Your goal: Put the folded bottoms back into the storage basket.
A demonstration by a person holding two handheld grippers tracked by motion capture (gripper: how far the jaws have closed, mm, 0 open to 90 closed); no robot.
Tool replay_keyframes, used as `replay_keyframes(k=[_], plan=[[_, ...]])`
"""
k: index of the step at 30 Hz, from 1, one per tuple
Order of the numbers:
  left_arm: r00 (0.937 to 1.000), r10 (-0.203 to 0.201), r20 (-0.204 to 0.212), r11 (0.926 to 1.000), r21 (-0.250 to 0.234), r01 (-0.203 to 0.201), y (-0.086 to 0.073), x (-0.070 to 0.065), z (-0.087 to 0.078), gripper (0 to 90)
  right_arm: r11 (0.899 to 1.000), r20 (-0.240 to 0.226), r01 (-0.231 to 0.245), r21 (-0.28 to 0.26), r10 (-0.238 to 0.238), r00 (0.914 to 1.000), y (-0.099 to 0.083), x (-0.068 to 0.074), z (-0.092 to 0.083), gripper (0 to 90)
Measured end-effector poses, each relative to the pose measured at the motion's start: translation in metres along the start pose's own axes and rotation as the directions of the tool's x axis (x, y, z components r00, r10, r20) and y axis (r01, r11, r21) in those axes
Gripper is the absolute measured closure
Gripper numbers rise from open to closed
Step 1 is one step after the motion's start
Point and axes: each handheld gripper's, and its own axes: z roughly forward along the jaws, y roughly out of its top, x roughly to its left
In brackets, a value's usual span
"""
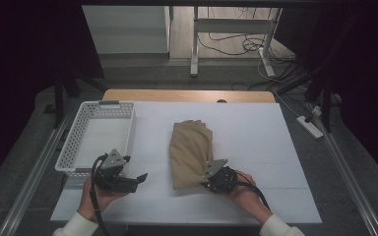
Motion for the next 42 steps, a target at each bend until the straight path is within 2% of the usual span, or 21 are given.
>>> replay_keyframes(k=[7, 18, 26, 31, 35, 42], plan=[[1.0, -0.004, 0.003, 1.0, -0.006, 0.004, 0.0, 0.001, -0.001, 14.0, 0.998, -0.049, -0.033, -0.052, 0.031, 0.9983, -0.002, 0.0, -0.013, 78.0], [1.0, 0.001, 0.005, 1.0, -0.008, -0.001, 0.001, -0.001, -0.001, 14.1, 0.997, -0.11, -0.027, -0.072, 0.019, 0.9938, -0.002, 0.025, -0.025, 78.0], [0.9997, -0.017, 0.014, 0.9995, -0.024, 0.018, 0.003, 0.0, 0.001, 14.7, 0.994, -0.13, -0.065, -0.088, 0.053, 0.9901, -0.007, 0.02, -0.024, 78.0], [0.9996, -0.011, 0.027, 0.9995, -0.028, 0.012, 0.01, -0.003, 0.007, 14.8, 0.992, -0.13, -0.073, -0.102, 0.06, 0.9897, -0.008, 0.019, -0.023, 78.0], [0.9993, -0.003, 0.037, 0.9982, -0.06, 0.005, 0.019, -0.007, 0.01, 16.2, 0.992, -0.135, -0.073, -0.1, 0.06, 0.9891, -0.009, 0.019, -0.023, 78.0], [0.9984, 0.017, 0.054, 0.999, -0.042, -0.015, 0.036, -0.009, 0.026, 16.0, 0.992, -0.136, -0.07, -0.101, 0.056, 0.9892, -0.009, 0.019, -0.022, 77.9]])
